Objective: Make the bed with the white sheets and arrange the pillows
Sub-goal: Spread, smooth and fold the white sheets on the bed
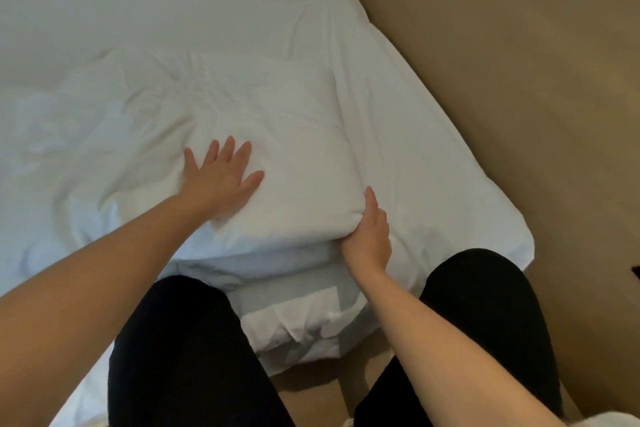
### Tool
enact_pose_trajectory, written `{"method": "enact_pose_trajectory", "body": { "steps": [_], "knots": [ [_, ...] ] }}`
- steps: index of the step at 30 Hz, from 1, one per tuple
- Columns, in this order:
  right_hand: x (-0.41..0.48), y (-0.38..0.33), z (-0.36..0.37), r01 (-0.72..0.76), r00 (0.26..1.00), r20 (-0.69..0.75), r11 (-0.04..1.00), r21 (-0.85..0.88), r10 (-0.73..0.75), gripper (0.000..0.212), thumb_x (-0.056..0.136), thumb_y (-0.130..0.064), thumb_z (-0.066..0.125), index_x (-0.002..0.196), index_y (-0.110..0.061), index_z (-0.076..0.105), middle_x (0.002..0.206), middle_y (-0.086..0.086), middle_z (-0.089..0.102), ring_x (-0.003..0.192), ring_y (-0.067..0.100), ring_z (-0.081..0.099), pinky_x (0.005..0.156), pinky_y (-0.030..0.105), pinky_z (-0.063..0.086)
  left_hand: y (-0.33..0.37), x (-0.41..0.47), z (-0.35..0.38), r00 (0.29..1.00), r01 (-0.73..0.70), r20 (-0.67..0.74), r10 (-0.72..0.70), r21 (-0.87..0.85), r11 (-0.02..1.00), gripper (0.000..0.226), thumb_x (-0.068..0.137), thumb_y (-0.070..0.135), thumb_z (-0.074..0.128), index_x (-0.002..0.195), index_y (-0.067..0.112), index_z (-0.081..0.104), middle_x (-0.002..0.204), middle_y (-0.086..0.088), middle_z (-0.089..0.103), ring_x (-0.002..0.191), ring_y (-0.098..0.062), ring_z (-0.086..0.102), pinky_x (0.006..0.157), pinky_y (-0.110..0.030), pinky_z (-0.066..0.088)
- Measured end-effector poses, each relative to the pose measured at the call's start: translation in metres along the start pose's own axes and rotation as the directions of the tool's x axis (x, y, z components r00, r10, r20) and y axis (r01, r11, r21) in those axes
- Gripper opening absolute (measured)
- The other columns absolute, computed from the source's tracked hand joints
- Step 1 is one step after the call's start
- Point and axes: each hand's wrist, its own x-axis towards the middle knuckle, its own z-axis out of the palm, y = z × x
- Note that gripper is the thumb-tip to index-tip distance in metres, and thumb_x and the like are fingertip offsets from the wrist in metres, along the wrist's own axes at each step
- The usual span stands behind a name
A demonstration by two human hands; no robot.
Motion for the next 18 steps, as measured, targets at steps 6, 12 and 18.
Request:
{"method": "enact_pose_trajectory", "body": {
  "steps": [6, 12, 18],
  "knots": [
    [0.034, -0.008, -0.051, 0.129, 0.984, -0.083, 0.957, -0.262, -0.155, 0.015, 0.084, -0.027, 0.051, 0.097, -0.021, 0.045, 0.097, 0.002, 0.062, 0.081, 0.031, 0.059, 0.068, 0.037, 0.046, 0.012, -0.01, -0.004, 0.999, 0.045, 0.03, -0.045, -0.007, 0.999, 0.074, 0.092, 0.069, 0.01, 0.154, 0.031, -0.005, 0.163, 0.001, -0.008, 0.15, -0.027, -0.007, 0.109, -0.069, -0.007],
    [0.038, 0.019, -0.052, 0.012, 0.999, -0.025, 0.958, -0.285, -0.02, 0.007, 0.09, -0.02, 0.039, 0.093, -0.02, 0.045, 0.092, 0.002, 0.06, 0.07, 0.019, 0.05, 0.062, 0.033, 0.039, 0.002, -0.024, 0.01, 0.991, 0.112, 0.056, -0.12, 0.123, 0.986, 0.079, 0.089, 0.072, 0.006, 0.154, 0.028, -0.008, 0.162, -0.002, -0.014, 0.149, -0.029, -0.014, 0.108, -0.072, -0.008],
    [0.072, 0.002, -0.084, 0.094, 0.827, 0.549, 0.934, -0.345, 0.119, 0.092, 0.082, -0.034, 0.073, 0.152, -0.028, 0.014, 0.147, 0.008, 0.04, 0.127, 0.029, 0.046, 0.102, 0.039, 0.041, -0.012, -0.027, -0.004, 0.994, 0.114, -0.02, -0.112, 0.172, 0.978, 0.07, 0.091, 0.066, 0.016, 0.148, 0.025, 0.025, 0.158, -0.005, 0.018, 0.146, -0.029, 0.016, 0.111, -0.066, 0.014]
  ]
}}
